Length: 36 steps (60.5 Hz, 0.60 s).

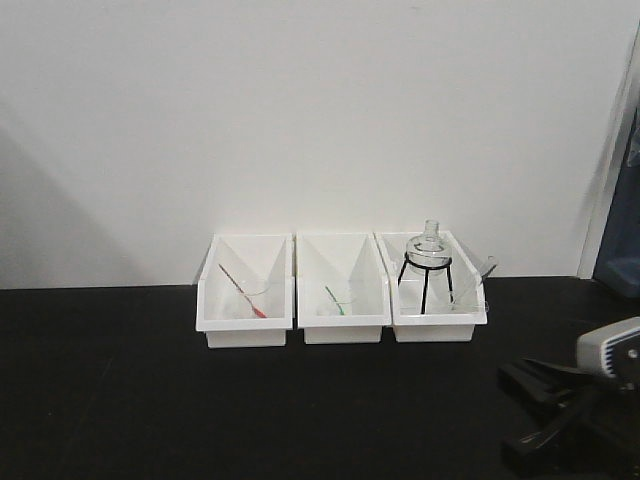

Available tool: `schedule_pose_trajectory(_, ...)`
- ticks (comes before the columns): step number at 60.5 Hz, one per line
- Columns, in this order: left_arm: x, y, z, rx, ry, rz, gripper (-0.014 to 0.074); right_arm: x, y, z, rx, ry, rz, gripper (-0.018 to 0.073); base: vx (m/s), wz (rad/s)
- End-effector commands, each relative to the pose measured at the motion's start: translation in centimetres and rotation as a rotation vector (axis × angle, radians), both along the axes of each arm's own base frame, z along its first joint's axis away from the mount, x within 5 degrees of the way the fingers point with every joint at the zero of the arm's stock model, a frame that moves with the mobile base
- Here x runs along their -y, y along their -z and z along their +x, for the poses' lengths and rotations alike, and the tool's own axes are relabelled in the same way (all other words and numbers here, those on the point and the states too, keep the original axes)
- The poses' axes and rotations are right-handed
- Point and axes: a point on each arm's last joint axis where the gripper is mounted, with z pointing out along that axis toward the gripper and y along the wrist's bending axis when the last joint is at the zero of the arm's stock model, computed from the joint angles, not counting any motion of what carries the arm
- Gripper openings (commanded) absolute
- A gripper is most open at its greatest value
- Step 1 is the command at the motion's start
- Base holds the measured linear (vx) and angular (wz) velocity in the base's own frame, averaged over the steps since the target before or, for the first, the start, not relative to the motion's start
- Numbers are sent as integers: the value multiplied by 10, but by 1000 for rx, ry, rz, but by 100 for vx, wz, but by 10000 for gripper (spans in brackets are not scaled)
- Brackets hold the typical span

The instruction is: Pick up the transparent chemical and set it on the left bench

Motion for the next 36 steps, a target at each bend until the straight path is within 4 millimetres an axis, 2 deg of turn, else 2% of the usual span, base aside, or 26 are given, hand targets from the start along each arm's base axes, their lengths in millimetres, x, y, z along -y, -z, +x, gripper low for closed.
schedule_pose_trajectory(1,0,-3,-1,81,1,-14,-3,11,-24,-14,30,106,48,-8,0,0)
schedule_pose_trajectory(17,0,-3,-1,81,1,-14,-3,31,-39,-41,30,269,11,-8,0,0)
schedule_pose_trajectory(36,0,-3,-1,81,1,-14,-3,33,-38,-43,18,290,2,-8,0,0)
